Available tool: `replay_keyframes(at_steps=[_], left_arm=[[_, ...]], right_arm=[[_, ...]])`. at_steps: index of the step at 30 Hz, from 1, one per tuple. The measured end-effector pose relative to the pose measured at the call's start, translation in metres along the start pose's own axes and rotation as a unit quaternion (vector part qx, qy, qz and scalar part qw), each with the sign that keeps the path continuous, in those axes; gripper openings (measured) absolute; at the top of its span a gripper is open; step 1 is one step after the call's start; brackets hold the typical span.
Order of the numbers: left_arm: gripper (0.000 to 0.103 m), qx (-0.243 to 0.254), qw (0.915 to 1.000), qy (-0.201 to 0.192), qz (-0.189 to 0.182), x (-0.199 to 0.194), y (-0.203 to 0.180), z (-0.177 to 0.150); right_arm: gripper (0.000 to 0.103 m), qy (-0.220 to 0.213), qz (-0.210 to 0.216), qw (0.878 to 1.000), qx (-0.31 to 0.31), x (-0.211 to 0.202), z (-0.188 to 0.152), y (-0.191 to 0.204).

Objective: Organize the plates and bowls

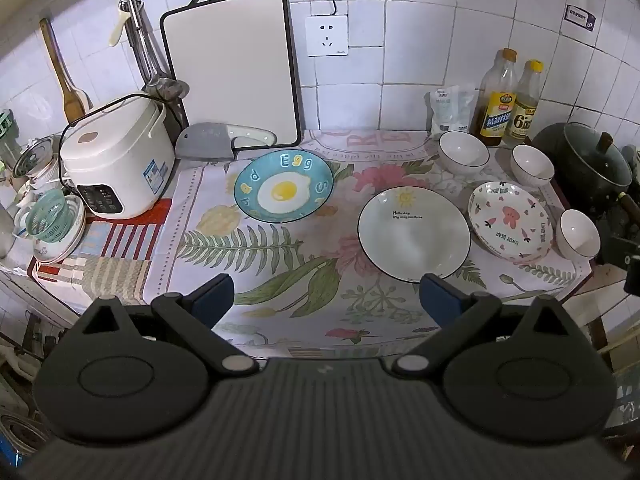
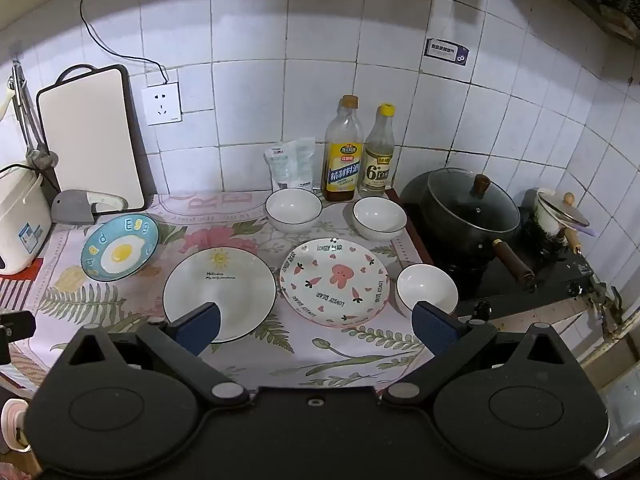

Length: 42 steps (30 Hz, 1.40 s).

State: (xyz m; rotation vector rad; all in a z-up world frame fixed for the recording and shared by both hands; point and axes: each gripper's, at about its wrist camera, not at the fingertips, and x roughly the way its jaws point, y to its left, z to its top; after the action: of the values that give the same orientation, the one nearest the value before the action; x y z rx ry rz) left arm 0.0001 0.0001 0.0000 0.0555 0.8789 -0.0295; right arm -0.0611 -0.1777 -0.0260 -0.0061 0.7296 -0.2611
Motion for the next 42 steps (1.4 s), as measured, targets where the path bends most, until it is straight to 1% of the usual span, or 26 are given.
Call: replay_keyframes(at_steps=[10,14,17,24,42], left_arm=[[0.098,0.004,1.0,-0.007,-0.005,-0.003,-0.001,-0.001],[0.098,0.006,0.9999,-0.009,-0.004,-0.004,0.001,-0.002],[0.1,0.009,0.9999,-0.01,-0.007,-0.005,0.001,-0.002],[0.1,0.016,0.9997,-0.017,-0.01,-0.015,-0.001,-0.005],[0.1,0.008,0.9997,-0.018,-0.012,-0.022,0.002,-0.017]], right_arm=[[0.103,-0.005,-0.003,1.0,0.002,-0.003,0.0,-0.001],[0.103,-0.006,-0.002,1.0,0.004,0.001,0.001,-0.003],[0.103,-0.011,-0.003,1.0,0.006,-0.008,-0.001,-0.003],[0.103,-0.015,-0.003,1.0,0.009,-0.009,-0.002,-0.004],[0.103,-0.021,-0.004,1.0,0.008,-0.016,-0.003,-0.005]])
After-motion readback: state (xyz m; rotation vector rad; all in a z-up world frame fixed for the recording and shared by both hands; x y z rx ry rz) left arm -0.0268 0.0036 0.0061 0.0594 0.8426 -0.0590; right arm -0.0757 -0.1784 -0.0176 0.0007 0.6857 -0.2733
